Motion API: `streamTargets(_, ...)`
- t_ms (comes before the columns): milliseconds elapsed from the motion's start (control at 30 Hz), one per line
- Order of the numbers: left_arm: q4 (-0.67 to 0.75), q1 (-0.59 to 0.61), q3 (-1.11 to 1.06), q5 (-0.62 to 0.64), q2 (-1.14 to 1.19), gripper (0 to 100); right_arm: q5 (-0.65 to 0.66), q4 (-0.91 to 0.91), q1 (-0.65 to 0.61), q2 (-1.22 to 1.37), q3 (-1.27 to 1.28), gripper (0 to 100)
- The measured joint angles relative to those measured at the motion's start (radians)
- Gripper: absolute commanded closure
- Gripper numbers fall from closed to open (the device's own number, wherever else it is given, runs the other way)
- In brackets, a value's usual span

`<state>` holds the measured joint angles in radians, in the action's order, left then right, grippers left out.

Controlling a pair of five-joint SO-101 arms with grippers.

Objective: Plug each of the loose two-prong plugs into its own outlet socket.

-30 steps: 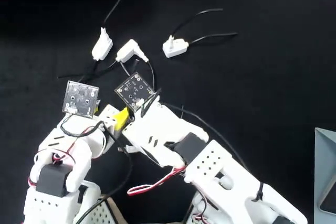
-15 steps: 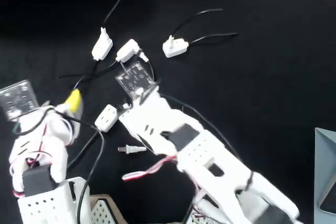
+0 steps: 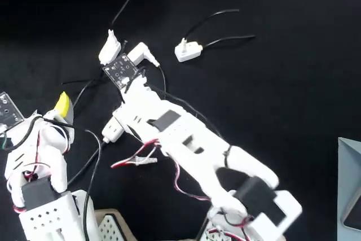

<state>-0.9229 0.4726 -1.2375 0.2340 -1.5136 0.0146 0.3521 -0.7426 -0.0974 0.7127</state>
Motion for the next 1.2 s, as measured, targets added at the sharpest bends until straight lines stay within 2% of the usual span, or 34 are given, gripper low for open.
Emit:
streamTargets(633, 0.003, 0.000, 0.000, 0.000, 0.000, 74, 0.000, -0.048, -0.040, 0.101, -0.017, 98.7)
streamTargets(833, 0.003, 0.000, 0.000, 0.000, 0.000, 74, 0.066, -0.129, -0.041, 0.164, -0.034, 98.7)
streamTargets(1200, 0.003, 0.000, 0.000, 0.000, 0.000, 74, 0.075, -0.126, -0.046, 0.137, -0.012, 98.7)
